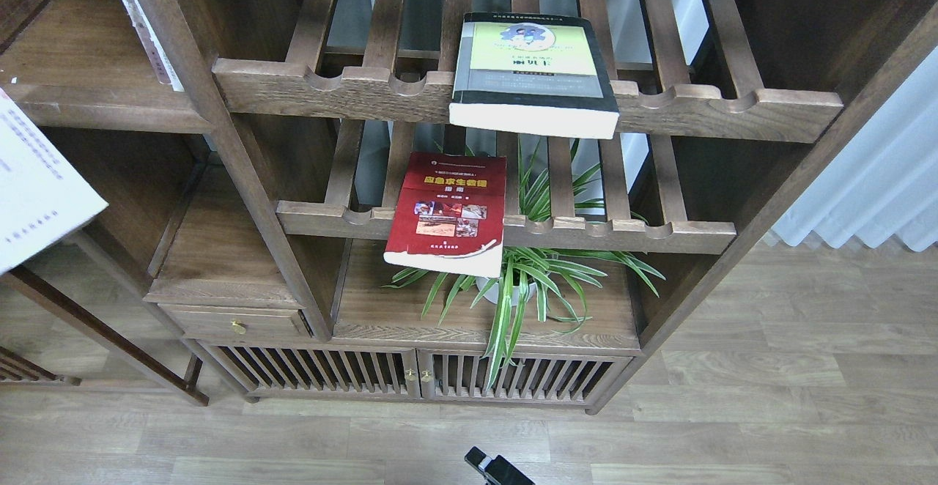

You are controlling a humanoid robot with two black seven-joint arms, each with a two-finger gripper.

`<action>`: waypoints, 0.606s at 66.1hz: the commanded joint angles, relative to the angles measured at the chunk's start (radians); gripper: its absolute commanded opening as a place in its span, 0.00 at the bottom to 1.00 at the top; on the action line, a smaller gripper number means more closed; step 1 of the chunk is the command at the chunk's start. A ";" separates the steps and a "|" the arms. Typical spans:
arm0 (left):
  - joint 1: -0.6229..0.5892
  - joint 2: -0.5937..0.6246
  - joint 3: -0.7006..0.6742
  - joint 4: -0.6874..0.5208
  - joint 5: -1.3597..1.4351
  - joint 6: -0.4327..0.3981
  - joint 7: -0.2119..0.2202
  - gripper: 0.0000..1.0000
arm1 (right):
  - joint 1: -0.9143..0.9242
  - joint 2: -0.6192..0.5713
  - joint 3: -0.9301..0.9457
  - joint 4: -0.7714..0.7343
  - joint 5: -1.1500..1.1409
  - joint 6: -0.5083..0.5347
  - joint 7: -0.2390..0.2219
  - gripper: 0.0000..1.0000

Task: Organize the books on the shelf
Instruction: 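Carry the white booklet with the left gripper to the side bookshelf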

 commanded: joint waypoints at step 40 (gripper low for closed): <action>-0.759 -0.160 0.125 0.168 0.651 0.000 0.033 0.06 | -0.040 0.000 0.001 0.009 0.000 0.000 0.000 0.99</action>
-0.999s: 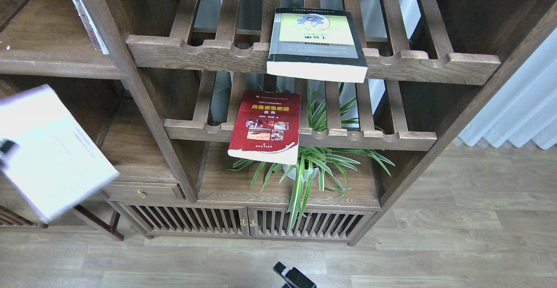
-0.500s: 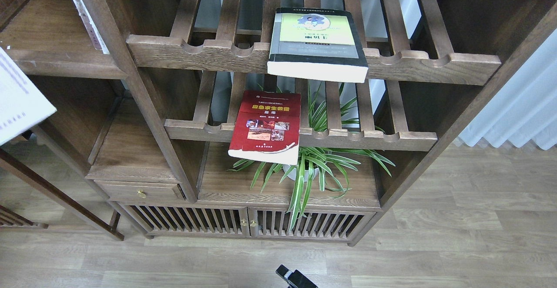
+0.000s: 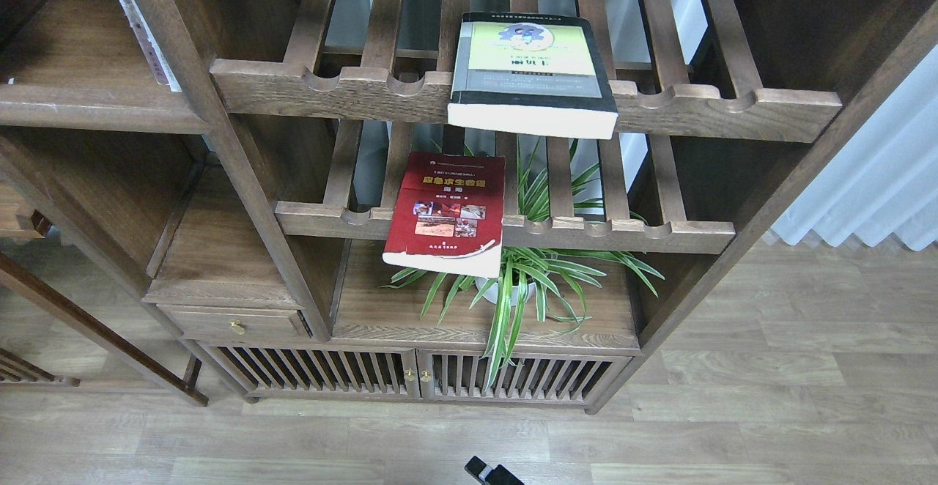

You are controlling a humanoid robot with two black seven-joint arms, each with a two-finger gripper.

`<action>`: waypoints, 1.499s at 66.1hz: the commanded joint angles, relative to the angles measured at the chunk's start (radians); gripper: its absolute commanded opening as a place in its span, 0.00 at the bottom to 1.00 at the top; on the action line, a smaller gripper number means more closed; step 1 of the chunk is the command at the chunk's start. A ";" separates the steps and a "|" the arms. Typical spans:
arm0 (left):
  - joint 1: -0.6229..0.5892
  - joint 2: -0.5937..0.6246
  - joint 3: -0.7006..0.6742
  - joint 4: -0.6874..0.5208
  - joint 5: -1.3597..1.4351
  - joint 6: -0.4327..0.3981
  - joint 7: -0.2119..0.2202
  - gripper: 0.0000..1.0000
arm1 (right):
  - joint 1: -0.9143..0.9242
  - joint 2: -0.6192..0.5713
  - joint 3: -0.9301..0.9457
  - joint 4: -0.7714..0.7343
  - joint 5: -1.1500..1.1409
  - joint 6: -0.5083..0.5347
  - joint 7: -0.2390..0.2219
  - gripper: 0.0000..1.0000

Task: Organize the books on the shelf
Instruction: 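Carry the white booklet with the left gripper to the side bookshelf, then release the booklet on the side shelf and withdraw the left gripper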

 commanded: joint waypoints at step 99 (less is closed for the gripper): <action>-0.245 -0.275 0.279 0.280 -0.174 0.000 -0.083 0.77 | 0.045 0.000 0.066 0.008 0.097 0.000 0.017 0.99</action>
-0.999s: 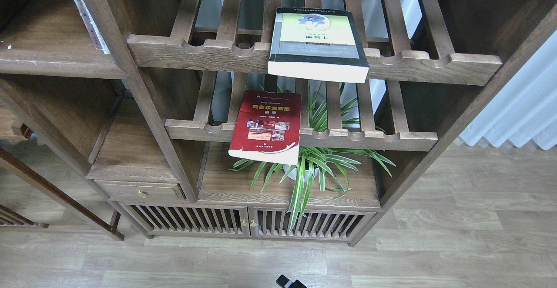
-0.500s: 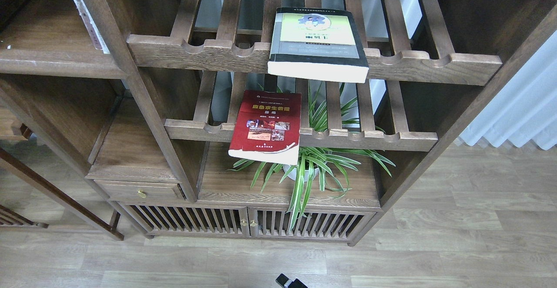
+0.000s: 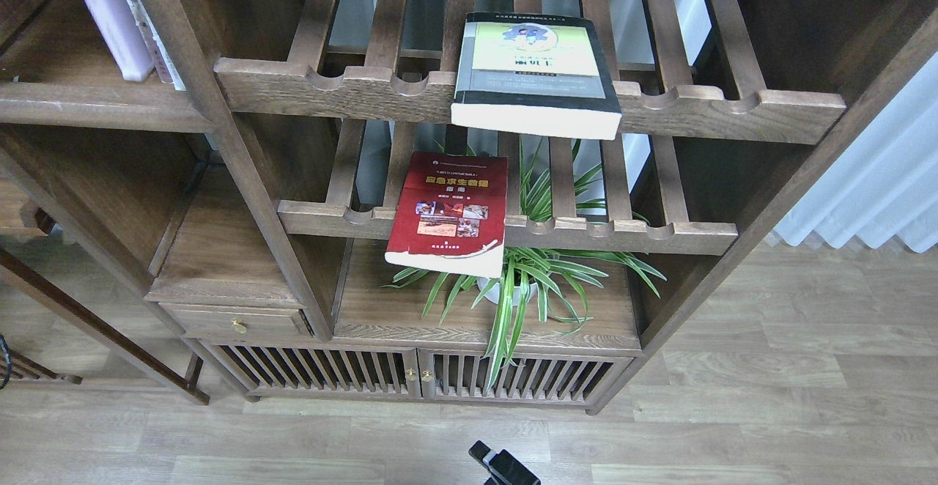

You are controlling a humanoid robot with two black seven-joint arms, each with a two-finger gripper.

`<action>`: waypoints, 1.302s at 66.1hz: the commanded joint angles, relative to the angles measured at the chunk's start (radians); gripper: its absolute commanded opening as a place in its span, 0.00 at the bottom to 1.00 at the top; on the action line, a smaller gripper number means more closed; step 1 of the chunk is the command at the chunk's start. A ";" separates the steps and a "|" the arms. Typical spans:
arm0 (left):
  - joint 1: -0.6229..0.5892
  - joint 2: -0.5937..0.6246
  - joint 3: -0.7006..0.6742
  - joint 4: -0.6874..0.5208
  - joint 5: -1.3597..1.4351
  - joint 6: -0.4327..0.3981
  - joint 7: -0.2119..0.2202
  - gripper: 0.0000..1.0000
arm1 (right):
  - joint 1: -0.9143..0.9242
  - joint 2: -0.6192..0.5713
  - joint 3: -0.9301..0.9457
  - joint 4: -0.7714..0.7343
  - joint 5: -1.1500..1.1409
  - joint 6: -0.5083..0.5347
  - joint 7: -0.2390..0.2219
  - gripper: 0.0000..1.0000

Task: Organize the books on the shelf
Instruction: 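Release the booklet on the side shelf and withdraw the left gripper, then reach the right gripper up to the white book on the upper shelf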

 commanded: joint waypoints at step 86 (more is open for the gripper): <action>0.922 -0.065 -0.195 -0.371 -0.189 0.000 0.016 1.00 | -0.039 -0.140 0.387 0.635 0.046 0.000 0.076 0.97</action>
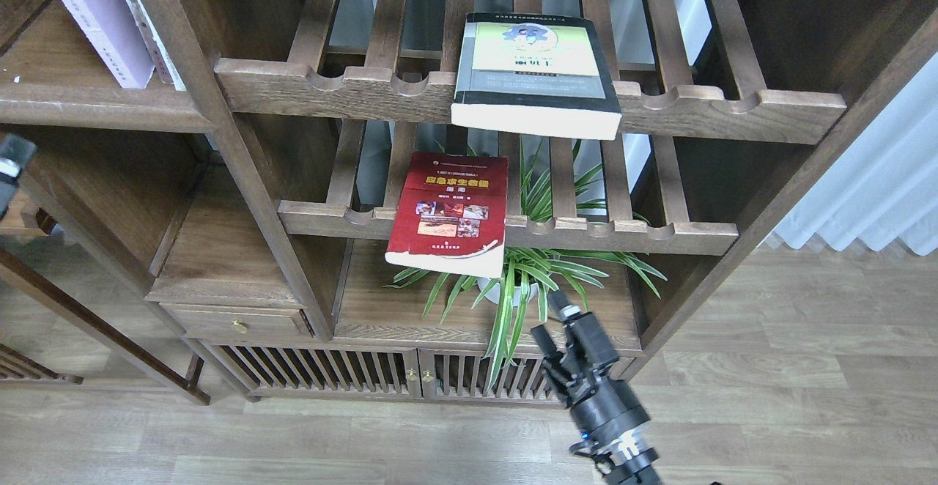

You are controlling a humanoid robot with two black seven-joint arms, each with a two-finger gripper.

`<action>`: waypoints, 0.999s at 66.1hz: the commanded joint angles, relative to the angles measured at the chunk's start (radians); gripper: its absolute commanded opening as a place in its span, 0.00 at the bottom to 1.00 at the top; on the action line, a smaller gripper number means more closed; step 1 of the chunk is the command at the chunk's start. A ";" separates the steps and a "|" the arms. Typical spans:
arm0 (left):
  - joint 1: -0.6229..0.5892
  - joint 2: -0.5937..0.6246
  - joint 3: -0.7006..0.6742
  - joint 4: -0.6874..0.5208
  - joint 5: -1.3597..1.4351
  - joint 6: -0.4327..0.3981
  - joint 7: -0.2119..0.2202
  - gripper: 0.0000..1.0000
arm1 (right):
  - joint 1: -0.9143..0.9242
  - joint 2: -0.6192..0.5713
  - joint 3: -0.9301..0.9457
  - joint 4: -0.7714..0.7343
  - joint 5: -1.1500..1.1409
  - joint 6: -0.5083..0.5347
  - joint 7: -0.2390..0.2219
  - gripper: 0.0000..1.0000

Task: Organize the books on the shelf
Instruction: 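Reach the right gripper up to the white book on the upper shelf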

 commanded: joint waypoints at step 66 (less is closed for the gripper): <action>0.003 0.000 0.044 0.101 -0.002 0.000 -0.007 1.00 | 0.238 0.118 0.064 0.215 -0.299 0.000 -0.009 0.96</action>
